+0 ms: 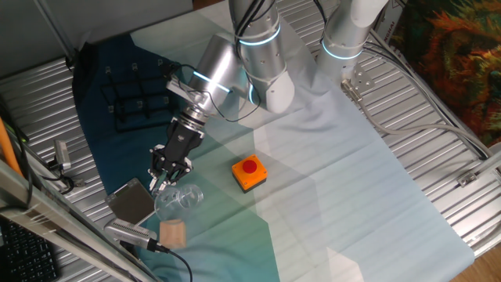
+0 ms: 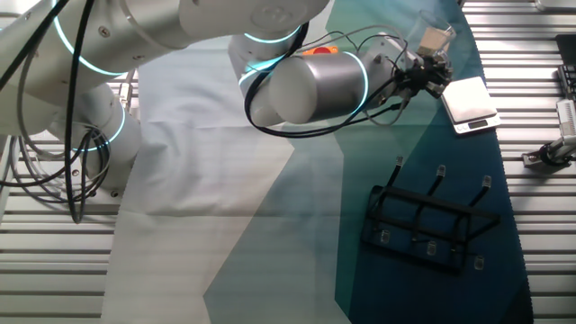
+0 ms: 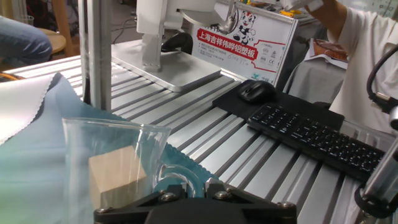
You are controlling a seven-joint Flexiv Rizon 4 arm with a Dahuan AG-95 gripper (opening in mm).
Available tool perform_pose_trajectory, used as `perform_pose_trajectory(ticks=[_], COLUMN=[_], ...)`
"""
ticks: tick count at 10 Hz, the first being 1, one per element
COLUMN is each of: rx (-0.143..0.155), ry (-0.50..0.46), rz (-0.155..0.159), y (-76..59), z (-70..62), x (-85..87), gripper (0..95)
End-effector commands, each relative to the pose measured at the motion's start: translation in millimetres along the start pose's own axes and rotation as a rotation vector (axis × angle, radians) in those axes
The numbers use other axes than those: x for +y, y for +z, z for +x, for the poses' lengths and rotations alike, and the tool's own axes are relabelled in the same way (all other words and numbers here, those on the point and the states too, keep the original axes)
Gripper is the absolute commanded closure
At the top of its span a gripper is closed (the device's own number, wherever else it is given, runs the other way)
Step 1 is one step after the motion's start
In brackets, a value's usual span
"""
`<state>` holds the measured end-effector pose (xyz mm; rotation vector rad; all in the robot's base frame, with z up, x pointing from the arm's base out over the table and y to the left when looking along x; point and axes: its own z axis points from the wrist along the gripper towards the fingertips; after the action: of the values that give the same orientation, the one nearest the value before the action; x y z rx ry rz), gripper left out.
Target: Take the cup off the cup rack
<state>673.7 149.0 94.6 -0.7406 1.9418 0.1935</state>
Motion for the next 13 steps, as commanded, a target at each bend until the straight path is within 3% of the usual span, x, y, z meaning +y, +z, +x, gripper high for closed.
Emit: perform_pose_trajectory(ticks=[1, 5, 6, 7, 8, 13], rx=[-0.027, -0.045, -0.013, -0.036, -0.025, -0.032], ry=[-0.001, 0.000, -0.017, -0.021, 0.002, -0.002], rz=[0.011, 0.006, -0.010, 0.004, 0.002, 0.005], y=[2.0, 2.0, 2.0, 2.7, 3.7, 7.1], z=[1.6, 6.7, 6.9, 6.7, 6.1, 5.6], x=[0.2, 0.0, -0.1, 0.3, 0.6, 1.3], gripper=[95.0, 95.0, 95.0, 95.0, 95.0, 95.0])
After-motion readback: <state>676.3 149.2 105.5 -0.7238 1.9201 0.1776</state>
